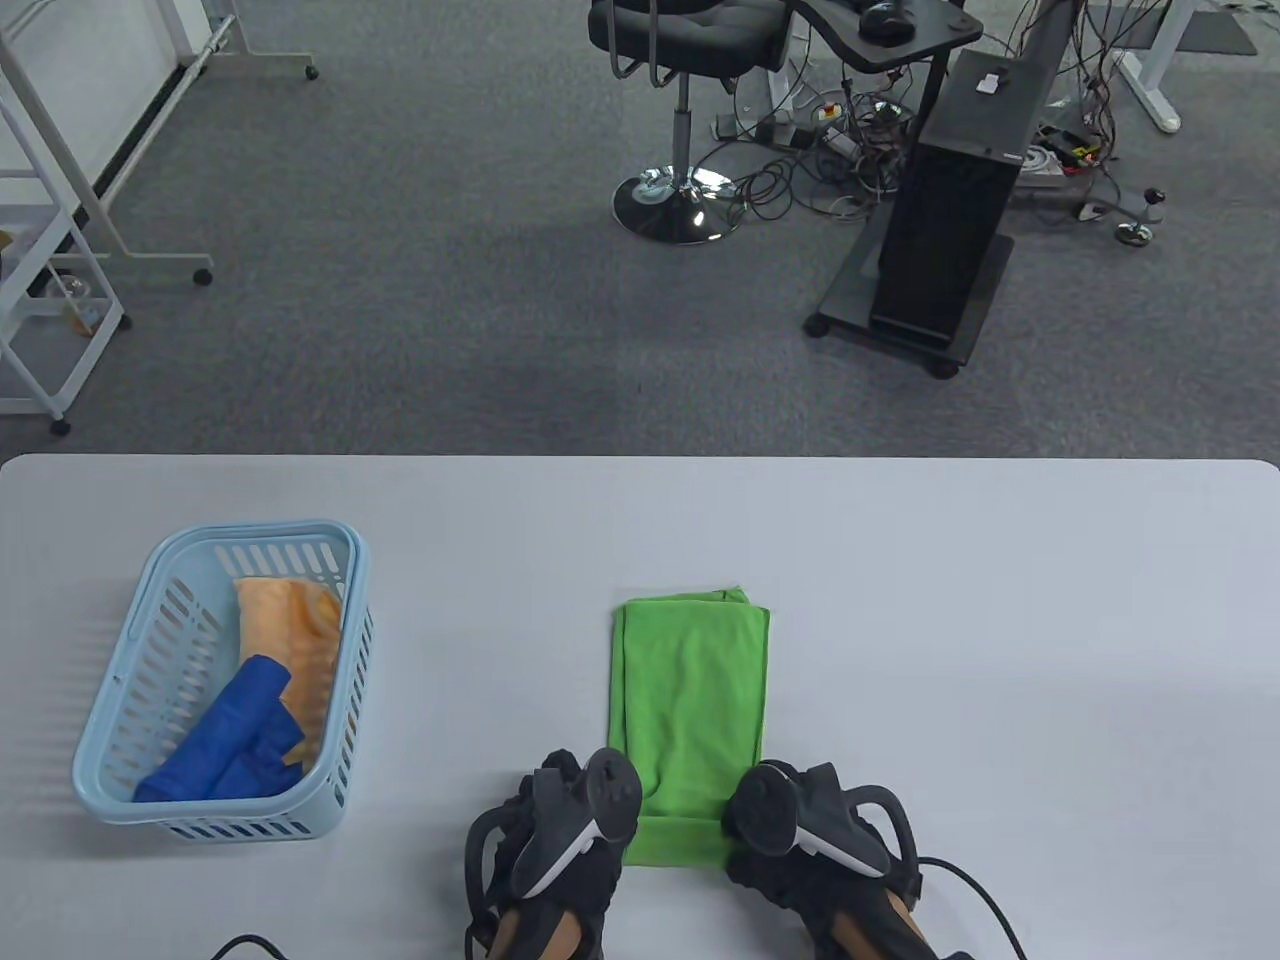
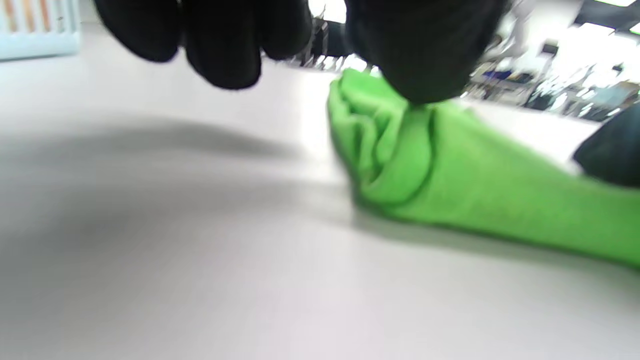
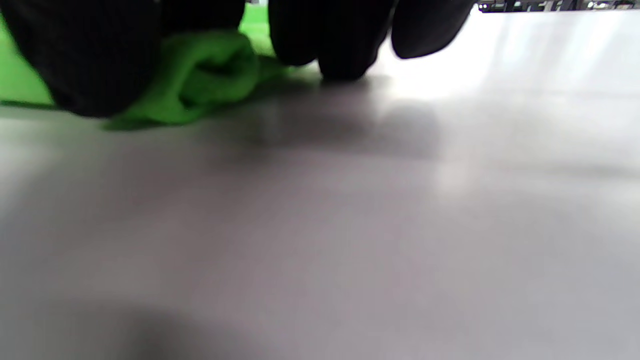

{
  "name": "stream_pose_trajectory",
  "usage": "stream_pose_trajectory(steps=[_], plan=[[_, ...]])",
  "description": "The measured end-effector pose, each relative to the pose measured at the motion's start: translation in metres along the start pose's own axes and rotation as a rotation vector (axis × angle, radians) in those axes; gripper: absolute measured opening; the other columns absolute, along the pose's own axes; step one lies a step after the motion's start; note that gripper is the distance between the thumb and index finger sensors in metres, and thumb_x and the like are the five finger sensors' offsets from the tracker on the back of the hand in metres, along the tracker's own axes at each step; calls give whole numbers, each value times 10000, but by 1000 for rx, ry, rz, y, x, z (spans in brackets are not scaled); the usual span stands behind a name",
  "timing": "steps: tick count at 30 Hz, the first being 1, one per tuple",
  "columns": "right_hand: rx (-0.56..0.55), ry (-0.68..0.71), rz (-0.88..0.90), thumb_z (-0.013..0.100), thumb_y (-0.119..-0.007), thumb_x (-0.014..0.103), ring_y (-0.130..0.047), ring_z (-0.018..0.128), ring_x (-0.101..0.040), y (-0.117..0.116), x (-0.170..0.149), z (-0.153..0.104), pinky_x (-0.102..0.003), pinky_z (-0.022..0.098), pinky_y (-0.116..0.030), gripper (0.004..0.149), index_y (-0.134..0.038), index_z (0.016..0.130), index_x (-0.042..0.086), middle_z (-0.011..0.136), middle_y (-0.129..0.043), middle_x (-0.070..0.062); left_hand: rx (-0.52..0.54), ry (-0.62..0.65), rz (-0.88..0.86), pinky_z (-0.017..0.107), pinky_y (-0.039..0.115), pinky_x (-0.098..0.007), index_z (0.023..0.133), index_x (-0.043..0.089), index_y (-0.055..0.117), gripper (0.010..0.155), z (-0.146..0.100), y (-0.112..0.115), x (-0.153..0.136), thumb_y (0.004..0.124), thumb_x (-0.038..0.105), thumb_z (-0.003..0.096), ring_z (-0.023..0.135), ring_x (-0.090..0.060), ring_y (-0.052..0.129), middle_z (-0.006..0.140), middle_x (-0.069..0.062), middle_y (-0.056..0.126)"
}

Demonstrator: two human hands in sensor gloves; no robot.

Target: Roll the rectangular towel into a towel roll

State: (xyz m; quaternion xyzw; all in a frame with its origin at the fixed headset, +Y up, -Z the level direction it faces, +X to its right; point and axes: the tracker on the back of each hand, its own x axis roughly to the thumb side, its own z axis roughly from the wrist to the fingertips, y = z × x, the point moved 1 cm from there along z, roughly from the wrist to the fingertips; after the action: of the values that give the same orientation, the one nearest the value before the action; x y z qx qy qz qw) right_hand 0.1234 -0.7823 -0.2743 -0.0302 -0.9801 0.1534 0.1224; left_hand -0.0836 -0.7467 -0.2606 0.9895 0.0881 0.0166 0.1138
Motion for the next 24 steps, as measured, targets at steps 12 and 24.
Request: stream_pose_trajectory(steps=[12,24], plan=[[-21,0,71,321,-805,404,-649,899,-318,0,-3,1,-564,679,-562,508,-756,823,348,1019,-519,-106,-146,242,246,696,439,-639,961,429,691,629,2,32,32,828,537,356,958,-429,523,1086,-148,540],[6,13,120,347,-748,386,-613,914,-316,0,-8,2,-563,689,-543,478,-757,823,342,1031,-479,-103,-72,195,305,673,569,-628,948,342,697,612,10,37,38,860,459,370,917,-386,696,1017,-117,690]])
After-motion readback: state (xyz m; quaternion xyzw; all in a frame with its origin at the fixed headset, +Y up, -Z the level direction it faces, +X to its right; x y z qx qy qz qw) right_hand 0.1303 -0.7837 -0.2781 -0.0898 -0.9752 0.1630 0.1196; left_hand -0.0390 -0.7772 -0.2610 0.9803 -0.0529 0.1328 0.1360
